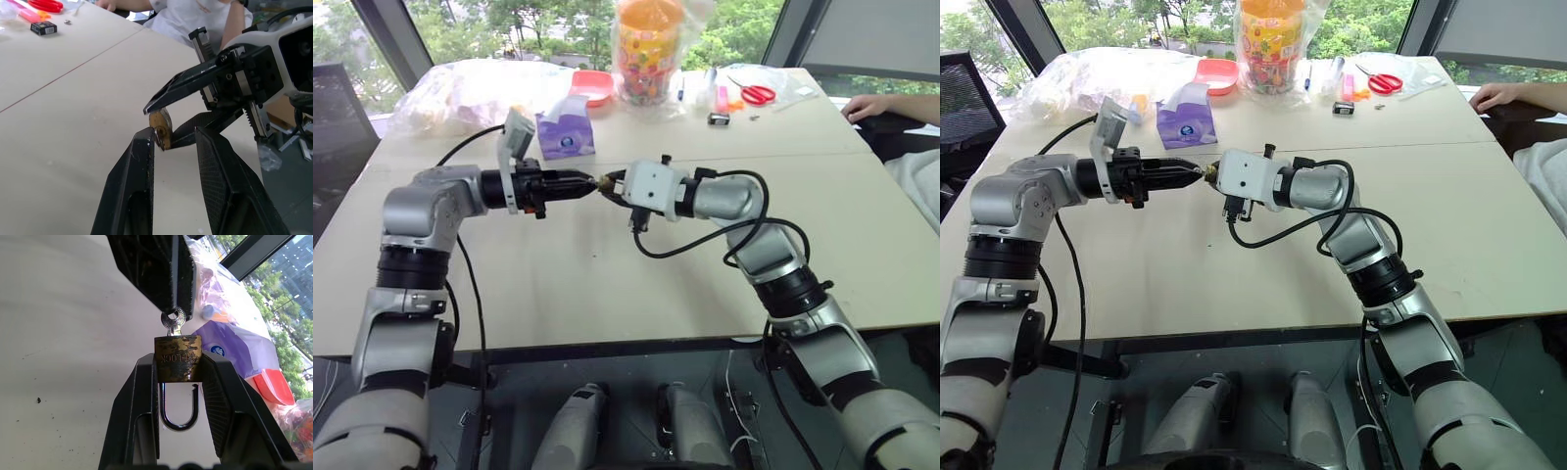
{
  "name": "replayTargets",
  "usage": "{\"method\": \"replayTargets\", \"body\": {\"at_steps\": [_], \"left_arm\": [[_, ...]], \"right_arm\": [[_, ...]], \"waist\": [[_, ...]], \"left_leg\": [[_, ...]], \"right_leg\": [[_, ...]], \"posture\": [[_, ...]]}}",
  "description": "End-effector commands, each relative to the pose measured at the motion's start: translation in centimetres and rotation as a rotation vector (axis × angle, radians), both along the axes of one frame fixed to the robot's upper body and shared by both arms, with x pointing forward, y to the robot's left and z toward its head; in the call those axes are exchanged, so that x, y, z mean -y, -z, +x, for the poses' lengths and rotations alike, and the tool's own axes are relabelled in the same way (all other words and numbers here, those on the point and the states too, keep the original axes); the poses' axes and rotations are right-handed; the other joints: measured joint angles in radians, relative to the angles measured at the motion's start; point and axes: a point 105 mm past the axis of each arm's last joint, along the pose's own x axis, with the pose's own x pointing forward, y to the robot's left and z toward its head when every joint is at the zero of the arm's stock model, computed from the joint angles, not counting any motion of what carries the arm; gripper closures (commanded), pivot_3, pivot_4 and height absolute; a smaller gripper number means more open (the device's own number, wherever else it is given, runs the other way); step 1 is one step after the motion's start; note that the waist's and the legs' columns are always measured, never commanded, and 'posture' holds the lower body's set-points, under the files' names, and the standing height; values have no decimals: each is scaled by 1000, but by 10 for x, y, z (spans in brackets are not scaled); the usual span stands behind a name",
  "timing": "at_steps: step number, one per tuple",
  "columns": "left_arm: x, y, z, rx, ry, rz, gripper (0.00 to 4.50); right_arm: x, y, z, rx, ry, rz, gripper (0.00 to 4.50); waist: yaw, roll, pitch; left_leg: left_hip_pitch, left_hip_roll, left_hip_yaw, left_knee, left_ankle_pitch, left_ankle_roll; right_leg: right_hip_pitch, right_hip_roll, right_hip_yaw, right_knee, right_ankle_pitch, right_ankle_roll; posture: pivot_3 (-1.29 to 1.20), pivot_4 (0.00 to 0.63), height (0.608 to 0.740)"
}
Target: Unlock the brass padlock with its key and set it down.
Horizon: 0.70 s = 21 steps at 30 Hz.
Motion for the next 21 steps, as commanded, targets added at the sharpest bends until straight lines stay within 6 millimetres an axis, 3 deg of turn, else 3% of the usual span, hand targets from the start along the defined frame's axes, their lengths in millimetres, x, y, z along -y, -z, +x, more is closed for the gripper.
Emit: {"method": "replayTargets", "body": {"at_steps": [1,13,21], "left_arm": [[5,-12,3,53,3,-15,3172],[17,-6,16,45,6,-19,3172],[12,-7,15,42,1,-25,3172]], "right_arm": [[-7,-25,-6,92,-30,27,3808],[-8,-26,-9,102,-30,28,3808],[-6,-25,-8,101,-17,28,3808]], "waist": [[1,0,0],[1,0,0],[0,0,0]], "left_leg": [[0,0,0,0,0,0],[0,0,0,0,0,0],[0,0,0,0,0,0]], "right_leg": [[0,0,0,0,0,0],[0,0,0,0,0,0],[0,0,0,0,0,0]], "posture": [[0,150,740],[0,150,740],[0,150,740]]}}
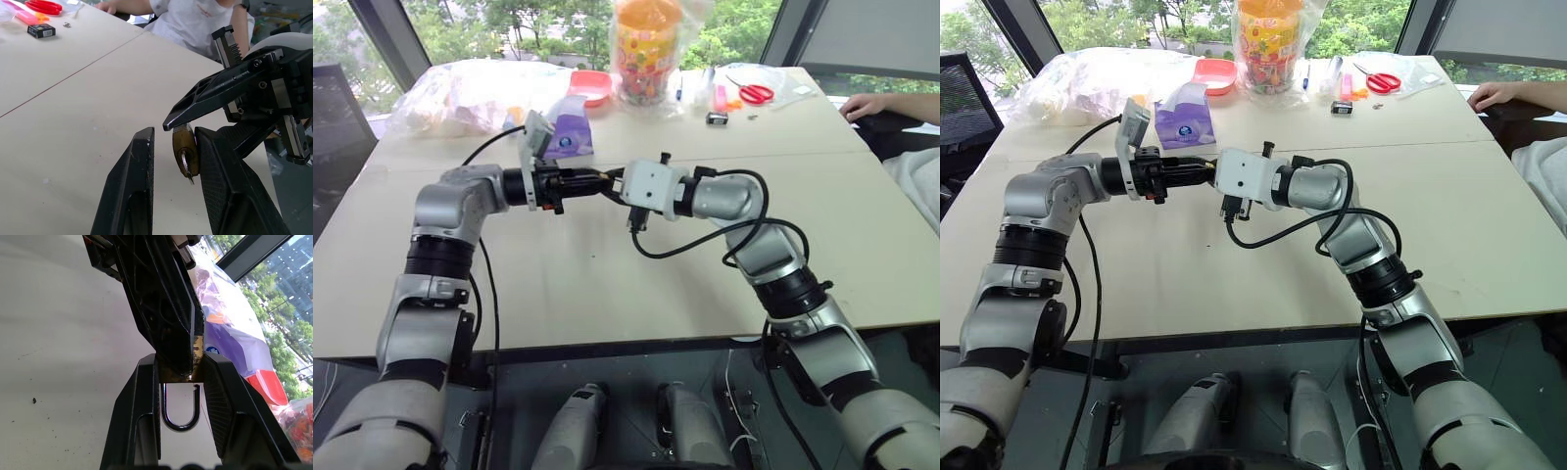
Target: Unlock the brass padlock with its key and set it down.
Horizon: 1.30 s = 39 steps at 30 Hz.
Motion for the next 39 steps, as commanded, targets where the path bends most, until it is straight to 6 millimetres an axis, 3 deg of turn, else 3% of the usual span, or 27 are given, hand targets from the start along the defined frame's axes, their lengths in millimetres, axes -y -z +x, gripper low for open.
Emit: {"method": "replayTargets", "body": {"at_steps": [1,3,4,6,13,20,21,28,32,39], "left_arm": [[-2,-16,-1,57,6,-14,3172],[0,-16,-2,55,12,-21,3172],[0,-17,-2,53,13,-27,3733],[0,-17,-3,56,16,-27,4438],[1,-14,-3,58,13,-16,4489],[-5,-25,-6,55,-1,-96,4500],[-5,-26,-7,56,-1,-102,4500],[-5,-32,-22,52,41,-147,4500],[-2,-34,-28,54,61,-154,4500],[-2,-42,-32,65,71,-173,4500]], "right_arm": [[-5,-22,-7,77,-26,31,3808],[-6,-22,-7,78,-31,31,3808],[-7,-22,-7,78,-32,31,3808],[-7,-22,-7,80,-33,31,3808],[-6,-21,-6,77,-25,29,3808],[16,-19,-10,25,52,59,187],[19,-20,-12,14,62,70,57],[43,-51,-21,-166,160,440,57],[47,-57,-16,-161,202,488,57],[43,-49,-13,-186,201,463,57]], "waist": [[0,0,0],[1,0,0],[1,0,0],[2,0,0],[1,0,0],[2,0,0],[4,0,0],[3,0,0],[4,0,0],[3,0,0]], "left_leg": [[0,0,0,0,0,0],[0,0,0,0,0,0],[0,0,0,0,0,0],[0,0,0,0,0,0],[0,0,0,0,0,0],[0,0,0,0,0,0],[0,0,0,0,0,0],[0,1,0,0,0,0],[0,1,0,0,0,0],[0,1,1,0,0,0]], "right_leg": [[0,0,0,0,0,0],[0,0,0,0,0,0],[0,0,0,0,0,0],[0,0,0,0,0,0],[0,0,0,0,0,0],[0,0,0,0,0,0],[0,0,0,0,0,0],[0,0,0,0,0,0],[0,0,0,0,0,0],[0,0,0,0,0,-1]], "posture": [[0,150,740],[0,150,740],[0,150,740],[0,150,740],[0,150,740],[0,150,740],[0,150,740],[0,150,740],[0,150,740],[0,150,740]]}}
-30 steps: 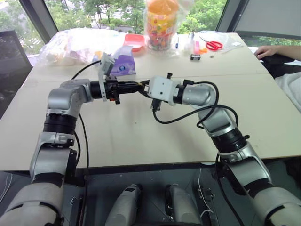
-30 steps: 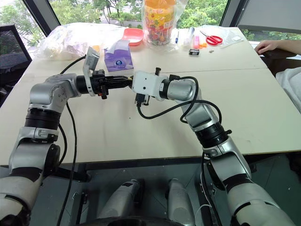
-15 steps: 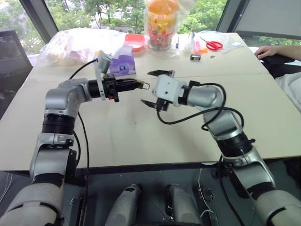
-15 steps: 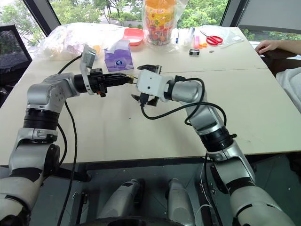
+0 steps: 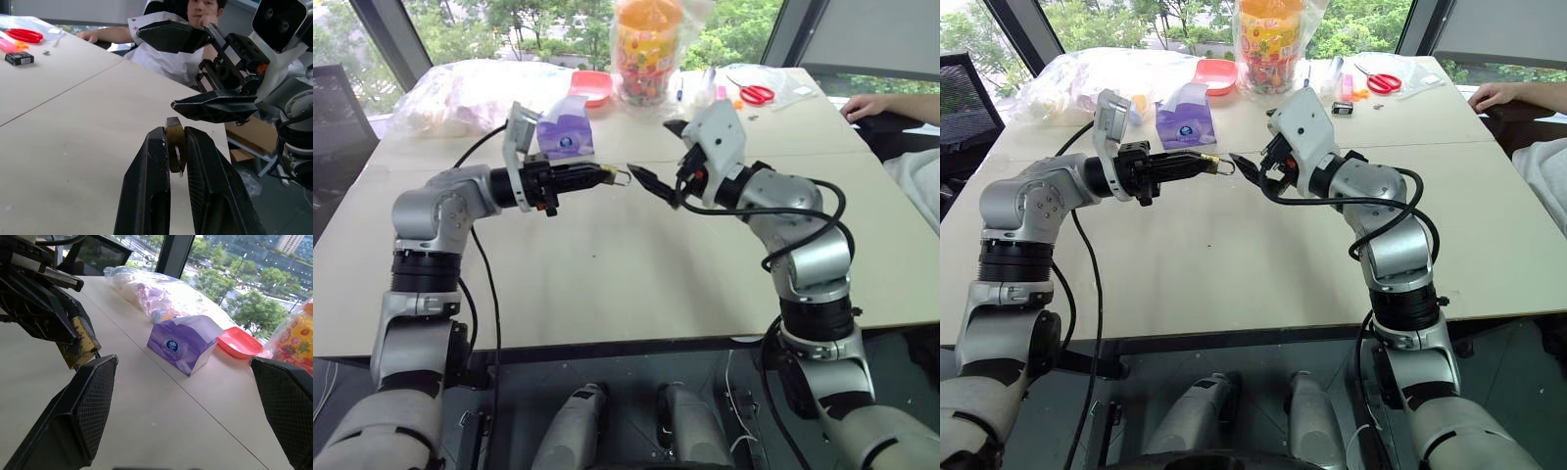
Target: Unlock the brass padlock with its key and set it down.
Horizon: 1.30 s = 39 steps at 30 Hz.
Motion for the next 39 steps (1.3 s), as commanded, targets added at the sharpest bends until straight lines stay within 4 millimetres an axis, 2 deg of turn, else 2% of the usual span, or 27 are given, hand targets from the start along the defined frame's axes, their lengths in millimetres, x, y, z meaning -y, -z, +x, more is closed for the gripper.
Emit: {"method": "replayTargets", "body": {"at_steps": [1,16,24,26,28,31,33,39], "left_arm": [[-4,-19,-7,64,5,-29,4500],[-2,-16,-9,82,19,0,4500],[1,-7,-1,78,1,17,4500],[3,-1,6,53,-24,13,4500],[13,14,16,-9,-48,2,4500],[28,28,30,-129,-89,-69,4500],[46,49,36,-241,-90,-86,4500],[85,87,38,-431,-65,-69,4500]], "right_arm": [[-4,-12,-3,45,-20,5,57],[-8,0,0,1,-61,-30,57],[12,7,-2,-49,-10,-44,57],[27,11,-6,-81,33,-72,57],[46,28,-20,-193,49,-142,57],[58,52,-47,-360,15,-223,57],[68,67,-62,-485,38,-246,57],[73,74,-71,-578,125,-234,57]], "waist": [[0,0,0],[0,0,0],[4,0,0],[6,0,0],[17,0,0],[29,-1,0],[29,-1,0],[21,-2,0]], "left_leg": [[0,0,0,0,0,0],[0,0,0,0,0,0],[0,0,1,0,0,0],[0,0,1,0,0,0],[-1,0,1,0,-1,1],[-1,0,2,1,-2,3],[-2,0,2,2,-2,4],[-2,2,5,4,-3,5]], "right_leg": [[0,0,0,0,0,0],[0,0,0,0,0,0],[0,0,0,0,0,0],[0,0,0,-1,0,0],[0,0,0,-1,0,0],[1,-1,0,-2,0,1],[1,-2,0,-3,0,1],[2,-3,0,-3,-1,3]], "posture": [[0,150,740],[0,150,740],[0,150,740],[0,150,740],[0,150,740],[0,150,740],[0,150,740],[0,150,740]]}}
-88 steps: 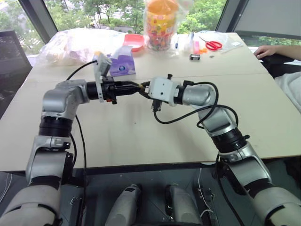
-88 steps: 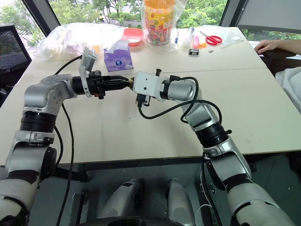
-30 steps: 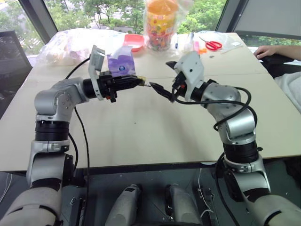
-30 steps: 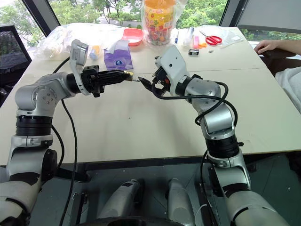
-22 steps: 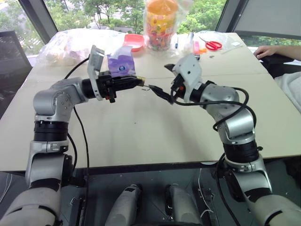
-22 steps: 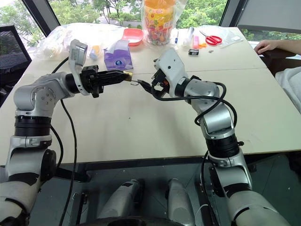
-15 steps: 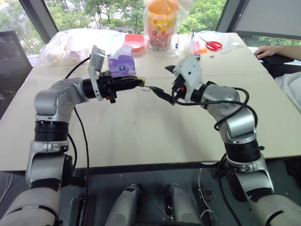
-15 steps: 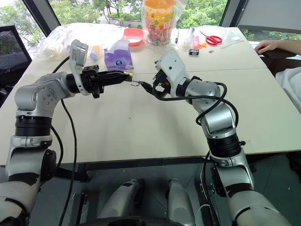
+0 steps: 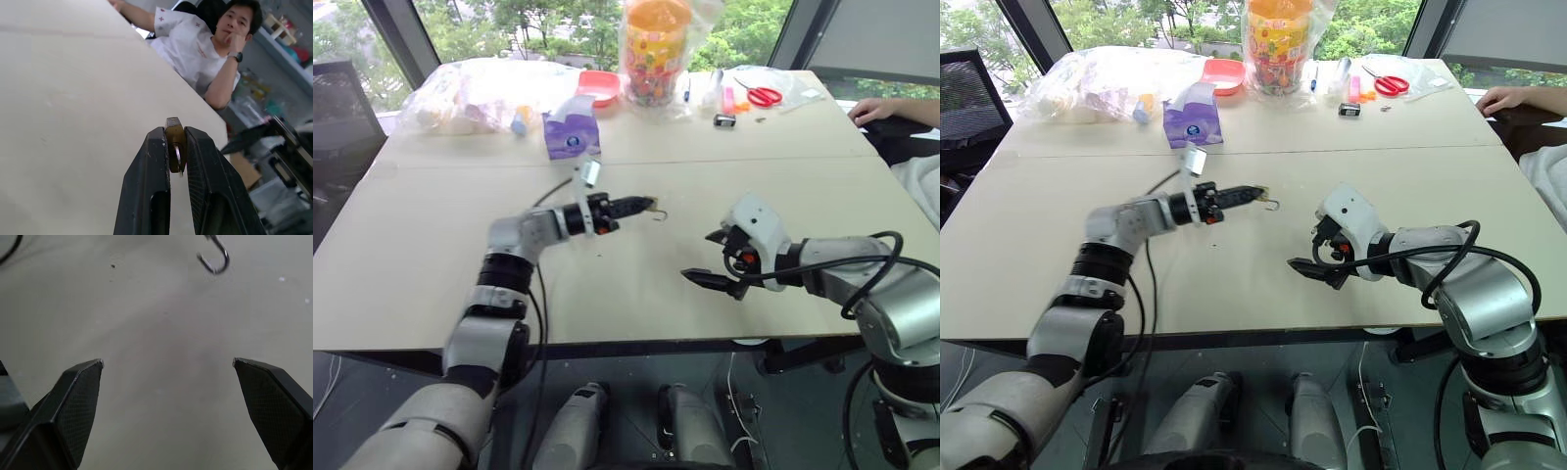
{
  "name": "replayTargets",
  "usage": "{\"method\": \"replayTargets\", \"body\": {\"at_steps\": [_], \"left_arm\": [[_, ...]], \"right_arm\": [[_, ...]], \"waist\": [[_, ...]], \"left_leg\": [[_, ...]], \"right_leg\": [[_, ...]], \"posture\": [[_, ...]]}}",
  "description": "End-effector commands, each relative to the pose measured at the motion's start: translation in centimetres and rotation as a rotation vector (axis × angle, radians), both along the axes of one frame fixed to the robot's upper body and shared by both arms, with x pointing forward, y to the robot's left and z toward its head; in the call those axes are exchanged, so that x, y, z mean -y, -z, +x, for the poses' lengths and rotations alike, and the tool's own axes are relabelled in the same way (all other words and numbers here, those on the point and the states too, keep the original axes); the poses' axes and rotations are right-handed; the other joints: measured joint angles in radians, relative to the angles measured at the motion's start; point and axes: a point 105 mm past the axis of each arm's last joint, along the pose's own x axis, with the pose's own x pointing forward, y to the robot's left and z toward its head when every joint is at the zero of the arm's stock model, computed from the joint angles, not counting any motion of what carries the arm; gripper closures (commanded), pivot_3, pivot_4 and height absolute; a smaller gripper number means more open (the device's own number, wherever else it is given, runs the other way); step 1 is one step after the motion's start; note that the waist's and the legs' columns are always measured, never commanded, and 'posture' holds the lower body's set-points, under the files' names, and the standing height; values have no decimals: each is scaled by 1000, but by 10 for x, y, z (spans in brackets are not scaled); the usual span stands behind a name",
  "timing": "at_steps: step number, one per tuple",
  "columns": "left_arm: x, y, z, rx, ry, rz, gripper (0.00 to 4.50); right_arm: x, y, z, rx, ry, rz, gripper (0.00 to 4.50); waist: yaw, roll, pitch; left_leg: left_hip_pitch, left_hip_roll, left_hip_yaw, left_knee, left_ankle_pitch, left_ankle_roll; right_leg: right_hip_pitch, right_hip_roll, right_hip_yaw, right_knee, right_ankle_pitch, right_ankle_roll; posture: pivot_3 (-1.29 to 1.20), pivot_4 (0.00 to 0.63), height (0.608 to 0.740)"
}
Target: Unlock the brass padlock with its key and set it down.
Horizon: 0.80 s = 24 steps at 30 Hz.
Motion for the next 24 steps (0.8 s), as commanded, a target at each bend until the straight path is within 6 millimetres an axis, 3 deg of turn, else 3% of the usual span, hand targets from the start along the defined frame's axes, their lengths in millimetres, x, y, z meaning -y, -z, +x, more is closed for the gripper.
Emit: {"method": "replayTargets", "body": {"at_steps": [1,5,7,8,11,14,17,20,24], "left_arm": [[12,0,3,-12,13,21,4500],[25,8,7,-76,12,0,4500],[27,9,8,-119,4,-31,3484],[27,9,8,-128,9,-31,3254],[27,15,7,-122,21,4,1951],[17,22,12,-111,-26,69,595],[2,26,20,-76,-83,151,595],[-45,-7,33,111,-201,187,595],[-77,-34,27,212,-277,181,595]], "right_arm": [[1,-11,-2,46,40,-3,57],[0,-9,-1,50,78,2,57],[0,-9,0,54,94,1,0],[1,-10,0,57,101,1,0],[3,-10,2,59,116,-3,0],[6,-9,4,61,128,-11,0],[9,-10,5,64,136,-18,0],[18,-10,10,81,173,-27,0],[20,-8,15,90,186,-8,0]], "waist": [[0,0,0],[8,0,0],[8,0,0],[7,0,0],[8,0,0],[8,0,0],[6,0,0],[1,0,0],[-3,0,0]], "left_leg": [[0,0,0,0,0,0],[-1,0,0,1,0,0],[-2,0,0,4,-2,2],[-3,0,0,5,-3,3],[-4,0,0,9,-4,5],[-4,0,0,10,-4,5],[-4,1,0,10,-4,5],[-5,1,0,10,-4,5],[-5,3,1,9,-5,4]], "right_leg": [[0,0,0,0,0,0],[0,0,-1,0,0,0],[1,1,-1,-1,1,1],[1,1,-1,-1,2,2],[1,2,-2,-1,2,3],[2,2,-2,-3,3,5],[3,2,-2,-7,5,5],[3,3,-1,-8,6,5],[3,3,-1,-9,7,4]], "posture": [[0,150,740],[0,150,740],[0,150,740],[0,150,740],[0,150,740],[0,150,740],[0,150,740],[0,150,740],[0,150,740]]}}
